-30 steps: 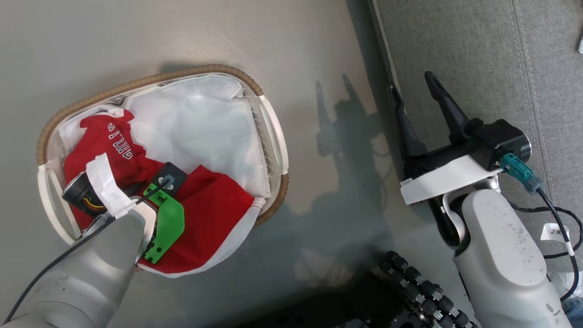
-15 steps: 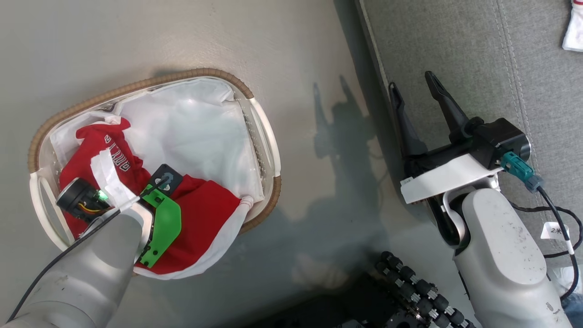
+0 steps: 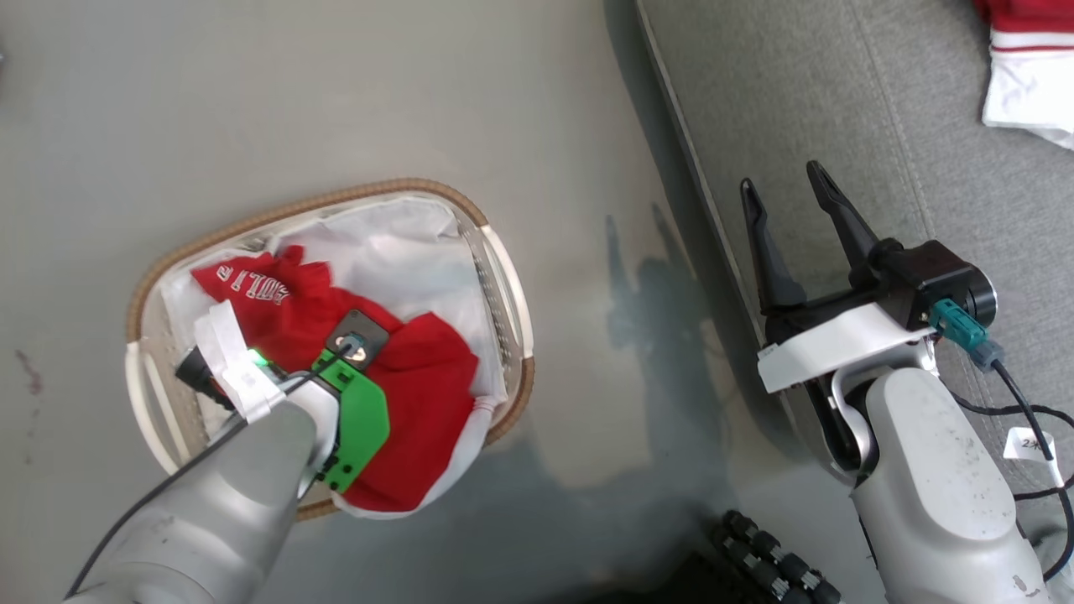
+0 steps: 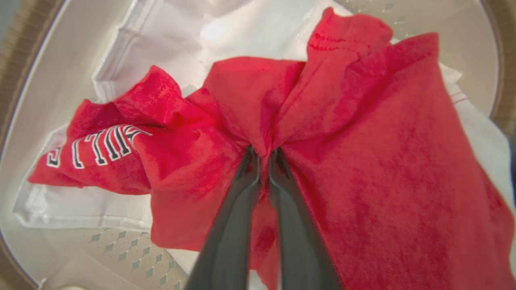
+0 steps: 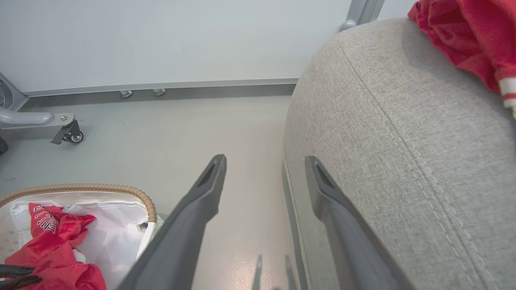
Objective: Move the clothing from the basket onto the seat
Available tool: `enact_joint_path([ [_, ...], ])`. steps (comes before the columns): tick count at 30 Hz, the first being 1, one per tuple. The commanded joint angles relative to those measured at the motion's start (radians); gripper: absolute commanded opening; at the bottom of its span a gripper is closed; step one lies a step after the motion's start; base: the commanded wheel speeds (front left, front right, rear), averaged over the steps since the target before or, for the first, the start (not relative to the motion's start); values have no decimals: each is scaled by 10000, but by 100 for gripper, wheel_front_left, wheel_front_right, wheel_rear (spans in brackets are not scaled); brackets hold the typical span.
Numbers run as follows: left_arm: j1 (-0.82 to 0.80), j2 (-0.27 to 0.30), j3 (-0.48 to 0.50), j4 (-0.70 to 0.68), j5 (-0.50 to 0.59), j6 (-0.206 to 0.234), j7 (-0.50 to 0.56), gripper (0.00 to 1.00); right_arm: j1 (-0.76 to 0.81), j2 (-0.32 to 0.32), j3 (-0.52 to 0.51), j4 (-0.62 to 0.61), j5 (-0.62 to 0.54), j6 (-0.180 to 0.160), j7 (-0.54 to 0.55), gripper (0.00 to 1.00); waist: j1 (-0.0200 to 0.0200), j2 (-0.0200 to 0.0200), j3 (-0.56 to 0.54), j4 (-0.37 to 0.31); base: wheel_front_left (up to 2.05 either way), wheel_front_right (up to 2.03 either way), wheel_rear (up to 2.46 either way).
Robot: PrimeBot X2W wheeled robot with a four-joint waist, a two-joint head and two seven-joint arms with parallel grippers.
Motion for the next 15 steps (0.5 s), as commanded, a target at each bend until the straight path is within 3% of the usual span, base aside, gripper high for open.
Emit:
enact_joint_path([
  [1,250,-62,15,-74,-46,-15,-326,0,213,-32,-94,68,-121,-14,-2,100,-1,0,-973,463,0,0,0],
  [9,677,-495,162,-416,-346,-21,-1835,0,865,-34,-443,316,-677,-14,-2,100,-1,0,-2788,1071,0,0,0],
  [15,1002,-446,709,-1530,-495,197,-2263,0,1539,-34,-641,534,-1047,-14,-2,100,-1,0,-4145,1416,0,0,0],
])
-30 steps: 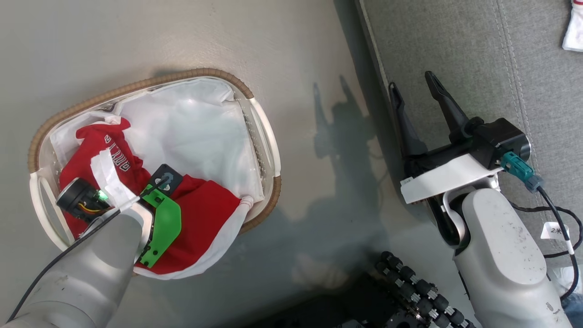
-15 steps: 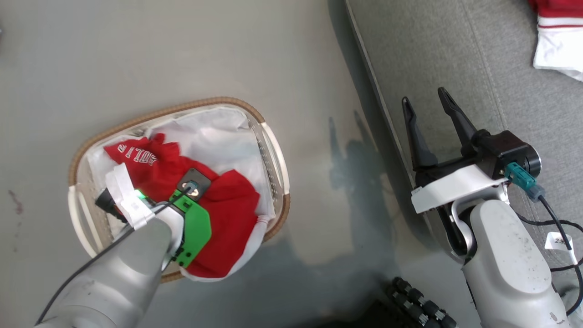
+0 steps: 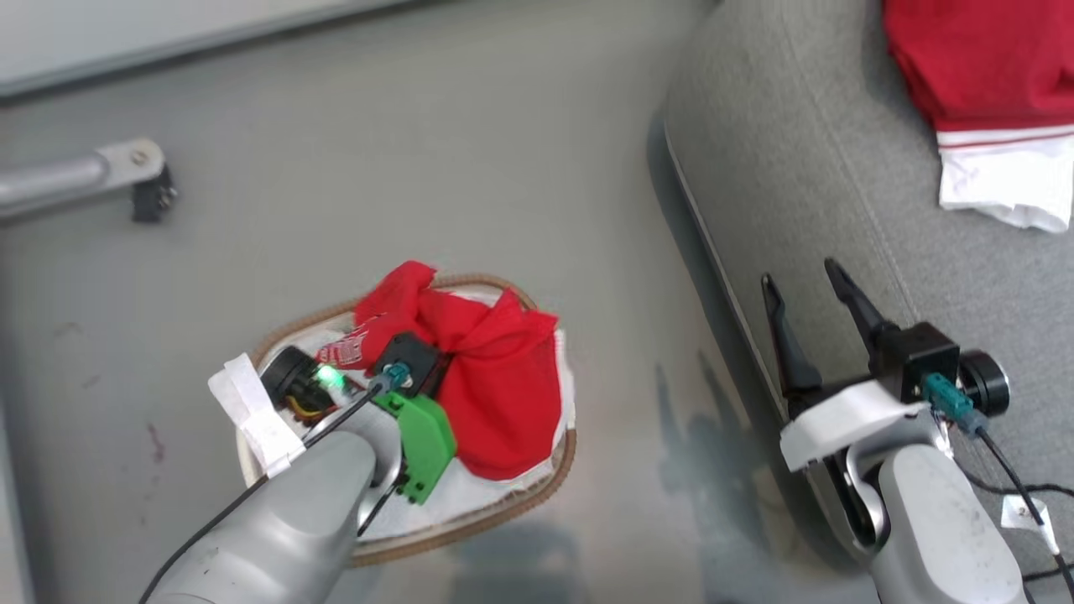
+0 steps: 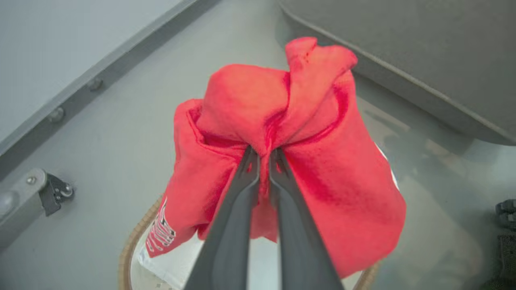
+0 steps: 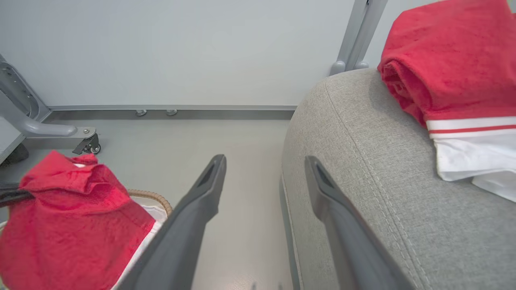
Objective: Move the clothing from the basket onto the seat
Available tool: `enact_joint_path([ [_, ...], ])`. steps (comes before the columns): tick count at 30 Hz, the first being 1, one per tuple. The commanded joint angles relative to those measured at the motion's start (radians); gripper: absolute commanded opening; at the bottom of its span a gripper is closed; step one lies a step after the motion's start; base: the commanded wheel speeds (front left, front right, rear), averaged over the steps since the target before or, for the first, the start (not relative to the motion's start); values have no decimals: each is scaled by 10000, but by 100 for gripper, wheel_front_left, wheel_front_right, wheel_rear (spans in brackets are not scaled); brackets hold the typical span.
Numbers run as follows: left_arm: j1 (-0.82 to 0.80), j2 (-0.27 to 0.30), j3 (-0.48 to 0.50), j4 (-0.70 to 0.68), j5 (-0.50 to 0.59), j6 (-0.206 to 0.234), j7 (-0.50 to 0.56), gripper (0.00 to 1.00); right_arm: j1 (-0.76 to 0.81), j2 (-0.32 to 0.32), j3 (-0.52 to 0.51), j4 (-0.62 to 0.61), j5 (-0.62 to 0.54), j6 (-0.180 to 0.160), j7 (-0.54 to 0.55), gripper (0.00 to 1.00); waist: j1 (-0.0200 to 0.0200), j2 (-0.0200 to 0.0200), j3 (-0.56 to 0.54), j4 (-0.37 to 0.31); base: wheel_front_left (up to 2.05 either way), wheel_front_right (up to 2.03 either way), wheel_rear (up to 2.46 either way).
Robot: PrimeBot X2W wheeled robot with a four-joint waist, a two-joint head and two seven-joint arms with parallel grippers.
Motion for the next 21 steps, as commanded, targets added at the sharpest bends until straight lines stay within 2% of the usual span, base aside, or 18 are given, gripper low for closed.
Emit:
enact_joint_path([
  [1,147,104,242,-550,23,167,-84,0,300,-38,-53,57,-126,-14,-2,100,1,-1,-1570,687,0,0,0],
  [5,700,700,1023,-2425,424,545,-72,0,776,-36,-120,174,-280,-14,-2,100,1,-1,-2377,825,0,0,0],
  [9,1073,1081,1684,-3831,874,713,-76,0,1153,-38,-81,255,-360,-14,-2,100,1,-1,-3045,890,0,0,0],
  [16,1299,1433,2227,-5035,1444,553,-76,0,1547,-36,234,331,-362,-14,-2,100,1,-1,-3905,901,0,0,0],
  [21,746,1553,2393,-5329,1686,381,-77,0,1505,-36,520,276,-285,-14,-2,100,1,-1,-4206,878,0,0,0],
])
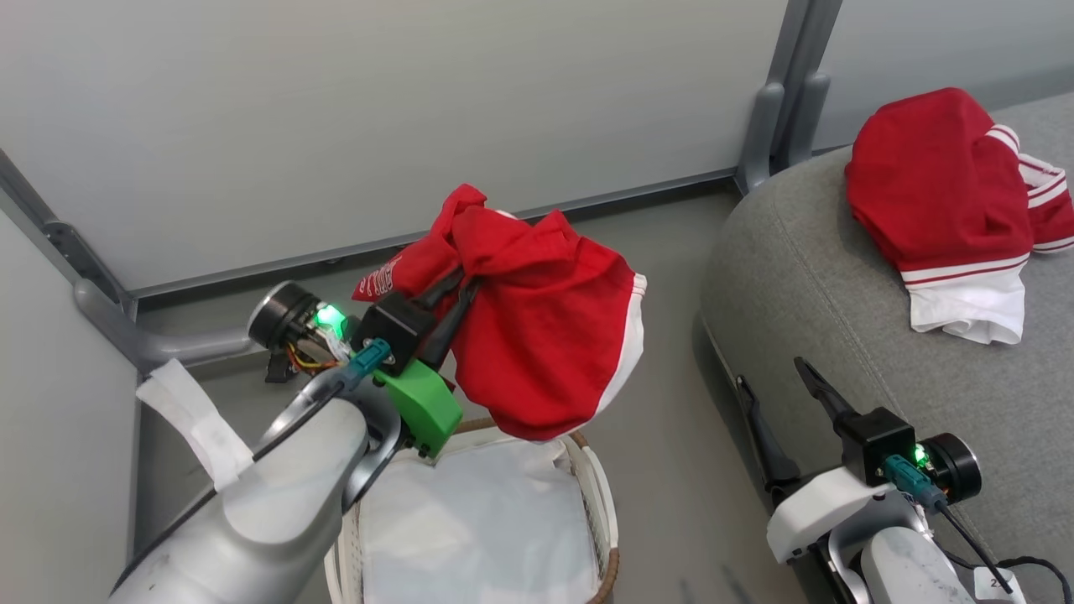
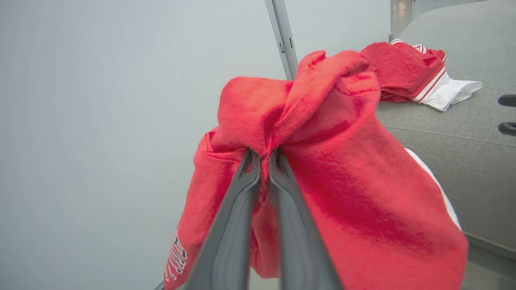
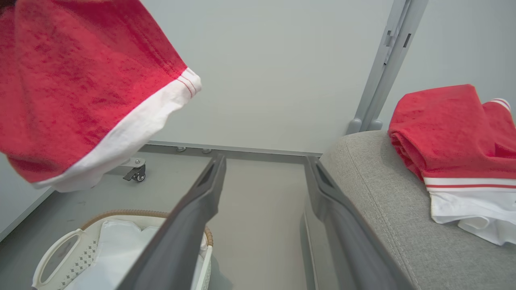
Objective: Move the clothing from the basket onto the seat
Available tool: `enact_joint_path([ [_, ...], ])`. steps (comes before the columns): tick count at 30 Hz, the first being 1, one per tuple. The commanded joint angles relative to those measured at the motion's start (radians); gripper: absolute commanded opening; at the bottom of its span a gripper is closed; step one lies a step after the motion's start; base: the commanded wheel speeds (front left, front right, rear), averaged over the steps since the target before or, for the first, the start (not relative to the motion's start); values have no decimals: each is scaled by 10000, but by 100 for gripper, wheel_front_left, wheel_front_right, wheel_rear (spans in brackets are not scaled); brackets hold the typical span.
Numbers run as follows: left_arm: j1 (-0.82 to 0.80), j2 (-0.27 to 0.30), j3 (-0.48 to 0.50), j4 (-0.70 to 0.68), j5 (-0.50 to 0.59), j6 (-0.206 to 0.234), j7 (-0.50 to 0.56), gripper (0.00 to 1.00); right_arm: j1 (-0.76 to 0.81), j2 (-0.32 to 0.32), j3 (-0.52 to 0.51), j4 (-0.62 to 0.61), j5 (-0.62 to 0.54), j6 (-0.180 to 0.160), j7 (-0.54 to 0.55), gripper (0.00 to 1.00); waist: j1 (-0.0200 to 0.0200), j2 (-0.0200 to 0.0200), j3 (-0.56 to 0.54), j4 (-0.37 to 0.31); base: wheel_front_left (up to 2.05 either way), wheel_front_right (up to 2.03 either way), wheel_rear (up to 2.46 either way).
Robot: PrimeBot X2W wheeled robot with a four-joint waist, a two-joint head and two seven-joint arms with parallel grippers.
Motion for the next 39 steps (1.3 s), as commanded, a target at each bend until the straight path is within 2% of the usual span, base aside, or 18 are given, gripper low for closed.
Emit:
enact_joint_path([
  [1,-330,95,73,-71,97,-57,-33,0,24,-36,64,-26,76,-14,-2,100,1,0,-431,106,0,0,0],
  [12,-1651,108,243,-319,66,-318,-34,0,-521,-33,1081,-271,372,-14,-2,100,1,0,-709,107,0,0,0],
  [16,-1838,23,133,-359,87,-373,-34,0,-716,-36,1785,-268,901,-14,-2,100,1,0,-746,162,0,0,0],
  [23,-1910,-154,-111,-531,148,-371,-32,0,-1237,-38,2906,21,1795,-14,-2,100,1,0,-829,318,0,0,0],
  [27,-1825,-220,-224,-702,179,-362,-32,0,-1570,-38,3213,130,2434,-14,-2,100,1,0,-871,419,0,0,0],
  [39,-1328,-198,-473,-1096,7,-257,11,0,-2279,-159,3934,-324,3180,-14,-2,100,1,0,-904,556,0,0,0],
])
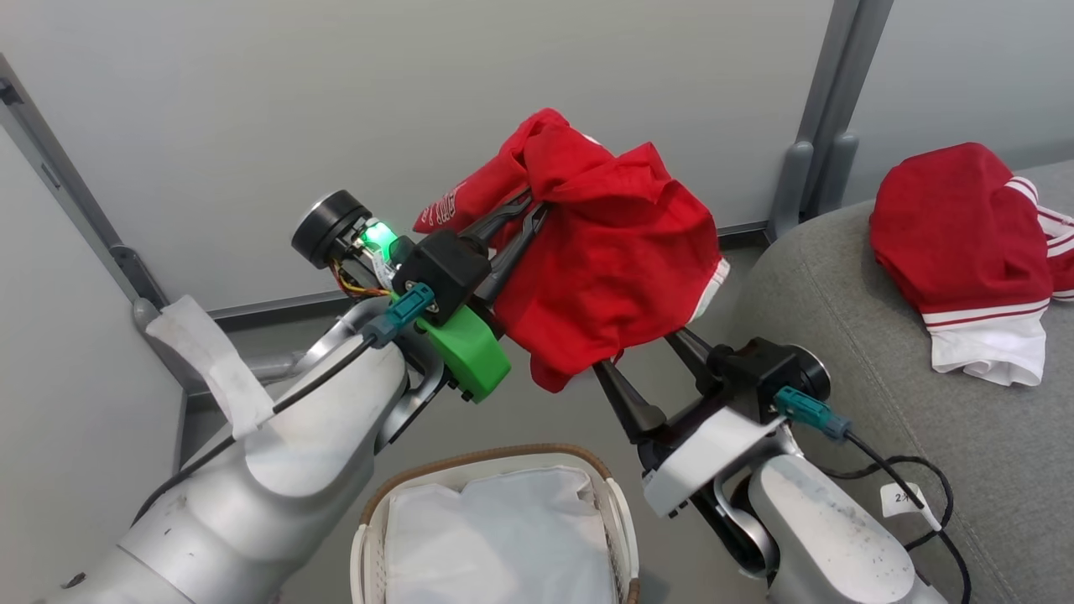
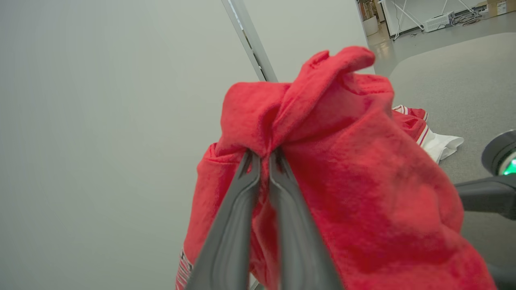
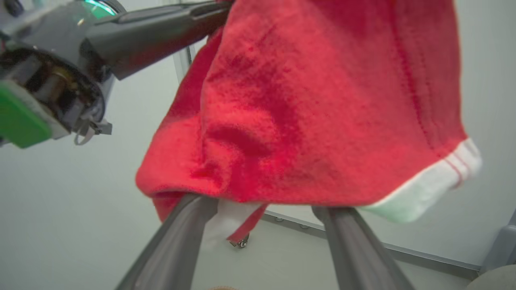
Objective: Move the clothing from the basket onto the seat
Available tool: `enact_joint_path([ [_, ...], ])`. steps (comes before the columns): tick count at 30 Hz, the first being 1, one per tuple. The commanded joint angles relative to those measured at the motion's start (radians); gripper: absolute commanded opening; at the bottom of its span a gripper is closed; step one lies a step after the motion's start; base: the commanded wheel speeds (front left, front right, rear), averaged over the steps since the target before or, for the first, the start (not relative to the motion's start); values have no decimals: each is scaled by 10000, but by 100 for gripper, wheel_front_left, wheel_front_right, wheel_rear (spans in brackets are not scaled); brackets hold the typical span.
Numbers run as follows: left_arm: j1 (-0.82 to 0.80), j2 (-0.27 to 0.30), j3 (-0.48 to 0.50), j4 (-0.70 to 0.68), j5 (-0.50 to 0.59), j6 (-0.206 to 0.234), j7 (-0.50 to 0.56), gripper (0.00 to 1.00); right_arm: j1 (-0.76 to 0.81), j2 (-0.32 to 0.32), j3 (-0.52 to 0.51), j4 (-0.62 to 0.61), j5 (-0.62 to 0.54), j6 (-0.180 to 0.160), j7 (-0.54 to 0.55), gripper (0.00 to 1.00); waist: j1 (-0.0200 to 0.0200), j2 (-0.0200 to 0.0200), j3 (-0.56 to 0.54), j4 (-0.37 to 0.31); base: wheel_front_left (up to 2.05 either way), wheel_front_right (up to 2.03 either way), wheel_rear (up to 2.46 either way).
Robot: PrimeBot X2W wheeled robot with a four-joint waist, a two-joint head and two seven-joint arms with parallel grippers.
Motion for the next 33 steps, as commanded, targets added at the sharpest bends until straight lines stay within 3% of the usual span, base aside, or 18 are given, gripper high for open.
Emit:
enact_joint_path([
  [1,182,-14,-20,-47,-65,58,-4,0,-184,-73,44,-94,87,-14,-2,100,1,0,6,7,0,0,0],
  [7,426,-43,-82,-142,-212,113,22,0,-507,-57,150,-296,183,-14,-2,98,1,0,50,60,0,0,0],
  [9,494,-53,-94,-149,-285,111,11,0,-580,-43,76,-414,128,-14,-2,45,1,0,71,77,0,0,0],
  [10,524,-57,-89,-140,-317,120,10,0,-569,-37,50,-451,89,-14,-2,27,1,0,80,83,0,0,0],
  [12,614,-46,-75,-113,-404,134,6,0,-554,-26,-2,-533,-27,-14,-2,0,1,0,99,87,0,0,0],
  [22,1351,-174,219,-16,-965,300,-25,1,-325,38,-521,-975,-595,-14,-3,0,1,0,203,47,0,0,0],
  [23,1467,-219,257,-3,-1039,329,-28,22,-301,43,-603,-1007,-629,-14,-3,0,1,0,213,40,0,0,0],
  [25,1731,-331,341,45,-1132,376,-30,56,-276,50,-760,-1064,-744,-14,-2,0,1,0,239,26,0,0,0],
  [26,1878,-398,398,72,-1184,409,-35,94,-270,52,-838,-1099,-841,-14,-3,0,1,0,254,16,0,0,0],
  [27,1979,-448,448,68,-1195,457,-36,100,-257,56,-899,-1118,-915,-14,-2,0,1,0,270,7,0,0,0],
  [33,2932,-861,926,21,-1070,591,-43,100,-100,41,-1375,-1174,-1418,-14,-2,0,1,0,369,-65,0,0,0],
])
